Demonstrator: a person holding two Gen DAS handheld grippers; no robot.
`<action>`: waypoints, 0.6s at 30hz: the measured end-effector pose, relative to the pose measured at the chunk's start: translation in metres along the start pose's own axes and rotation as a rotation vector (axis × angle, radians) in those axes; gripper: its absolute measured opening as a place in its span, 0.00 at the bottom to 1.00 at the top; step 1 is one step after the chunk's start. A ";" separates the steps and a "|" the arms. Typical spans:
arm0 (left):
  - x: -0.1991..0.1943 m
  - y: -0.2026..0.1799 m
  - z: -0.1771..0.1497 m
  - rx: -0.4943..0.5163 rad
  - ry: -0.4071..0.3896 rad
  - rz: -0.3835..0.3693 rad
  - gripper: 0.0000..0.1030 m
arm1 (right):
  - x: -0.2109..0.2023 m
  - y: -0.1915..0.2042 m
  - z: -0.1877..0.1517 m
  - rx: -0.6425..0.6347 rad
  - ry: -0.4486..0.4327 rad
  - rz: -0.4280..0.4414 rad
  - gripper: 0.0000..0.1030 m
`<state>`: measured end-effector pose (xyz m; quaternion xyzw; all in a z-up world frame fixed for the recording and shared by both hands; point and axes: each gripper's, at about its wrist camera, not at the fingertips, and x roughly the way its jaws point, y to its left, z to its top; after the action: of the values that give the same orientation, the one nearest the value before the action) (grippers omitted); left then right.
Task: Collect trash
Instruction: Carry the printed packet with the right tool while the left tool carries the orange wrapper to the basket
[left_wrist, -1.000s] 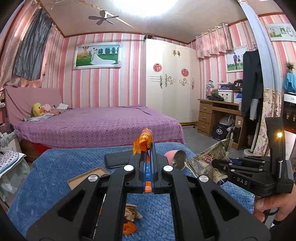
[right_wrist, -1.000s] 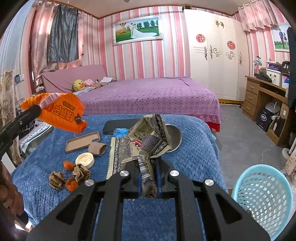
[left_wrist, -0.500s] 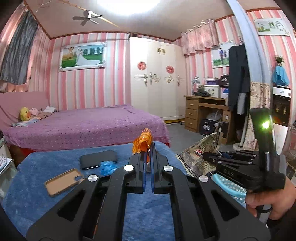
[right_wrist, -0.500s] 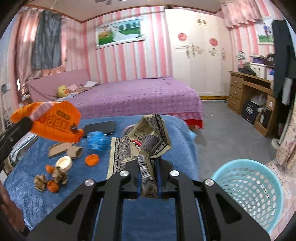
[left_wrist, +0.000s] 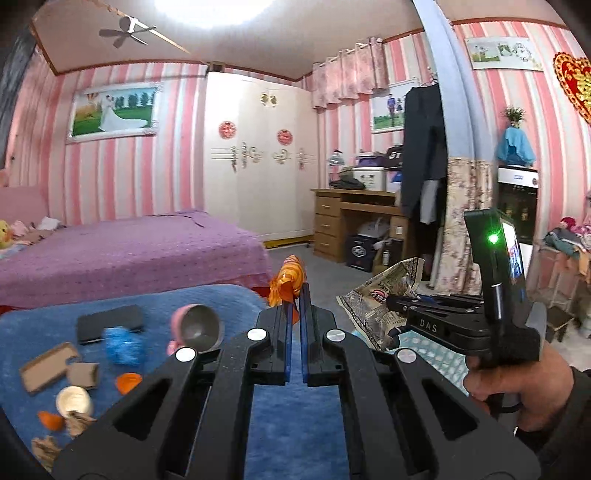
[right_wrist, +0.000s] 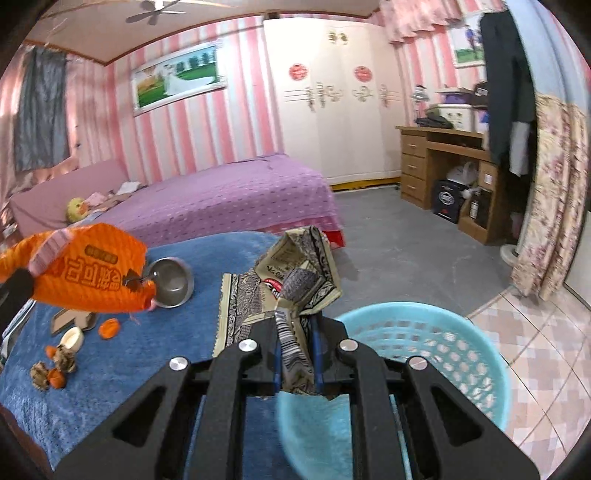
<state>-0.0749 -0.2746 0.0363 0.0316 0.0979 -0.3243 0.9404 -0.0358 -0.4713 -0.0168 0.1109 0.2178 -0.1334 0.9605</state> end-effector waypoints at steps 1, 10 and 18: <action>0.003 -0.003 -0.001 -0.001 0.001 -0.005 0.02 | 0.000 -0.006 0.000 0.011 0.000 -0.013 0.12; 0.043 -0.020 -0.003 -0.051 0.048 -0.081 0.02 | 0.000 -0.044 -0.002 0.020 -0.002 -0.119 0.13; 0.058 -0.030 -0.005 -0.072 0.058 -0.107 0.02 | 0.003 -0.061 -0.002 0.018 0.012 -0.162 0.13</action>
<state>-0.0491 -0.3328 0.0194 0.0017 0.1384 -0.3694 0.9189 -0.0522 -0.5286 -0.0296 0.1021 0.2308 -0.2120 0.9441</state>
